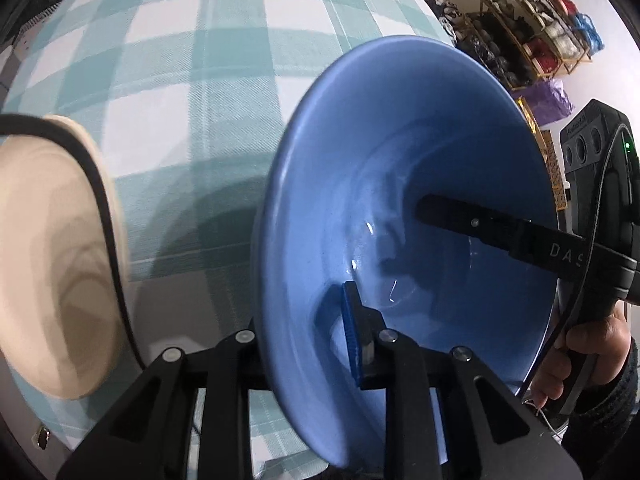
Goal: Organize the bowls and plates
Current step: 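Lower the blue bowl stack onto the cream plate stack with both tools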
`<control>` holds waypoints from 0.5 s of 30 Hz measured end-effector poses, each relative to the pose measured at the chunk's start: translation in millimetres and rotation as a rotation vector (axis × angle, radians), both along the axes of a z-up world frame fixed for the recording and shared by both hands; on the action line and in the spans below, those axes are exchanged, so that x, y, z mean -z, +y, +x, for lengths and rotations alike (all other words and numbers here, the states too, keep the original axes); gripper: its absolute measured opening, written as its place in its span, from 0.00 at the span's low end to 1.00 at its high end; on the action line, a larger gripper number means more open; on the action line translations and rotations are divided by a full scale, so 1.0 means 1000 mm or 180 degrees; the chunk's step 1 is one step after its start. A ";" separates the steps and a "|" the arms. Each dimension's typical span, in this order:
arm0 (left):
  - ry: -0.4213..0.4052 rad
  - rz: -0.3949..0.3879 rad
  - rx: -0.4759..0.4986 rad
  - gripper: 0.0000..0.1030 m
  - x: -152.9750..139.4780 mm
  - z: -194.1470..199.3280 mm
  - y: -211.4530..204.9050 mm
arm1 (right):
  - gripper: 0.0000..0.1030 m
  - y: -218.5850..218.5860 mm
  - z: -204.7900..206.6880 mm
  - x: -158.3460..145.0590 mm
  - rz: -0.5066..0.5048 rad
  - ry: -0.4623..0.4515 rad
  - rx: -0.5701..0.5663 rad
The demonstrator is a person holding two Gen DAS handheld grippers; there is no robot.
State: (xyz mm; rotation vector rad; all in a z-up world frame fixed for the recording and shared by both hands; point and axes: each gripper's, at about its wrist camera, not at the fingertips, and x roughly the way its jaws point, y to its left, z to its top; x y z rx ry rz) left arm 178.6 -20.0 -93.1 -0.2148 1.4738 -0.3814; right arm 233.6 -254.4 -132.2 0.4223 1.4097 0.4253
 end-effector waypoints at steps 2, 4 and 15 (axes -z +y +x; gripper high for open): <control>-0.0029 -0.0004 -0.0053 0.21 -0.008 0.000 0.006 | 0.23 0.011 0.004 -0.013 0.0000 -0.0044 -0.0061; -0.0060 -0.0003 -0.0113 0.21 -0.015 0.000 0.017 | 0.23 0.025 0.008 -0.024 -0.0006 -0.0074 -0.0117; -0.0014 -0.0114 -0.0530 0.21 -0.028 0.000 0.085 | 0.23 0.106 0.032 -0.048 0.0141 -0.0037 -0.0360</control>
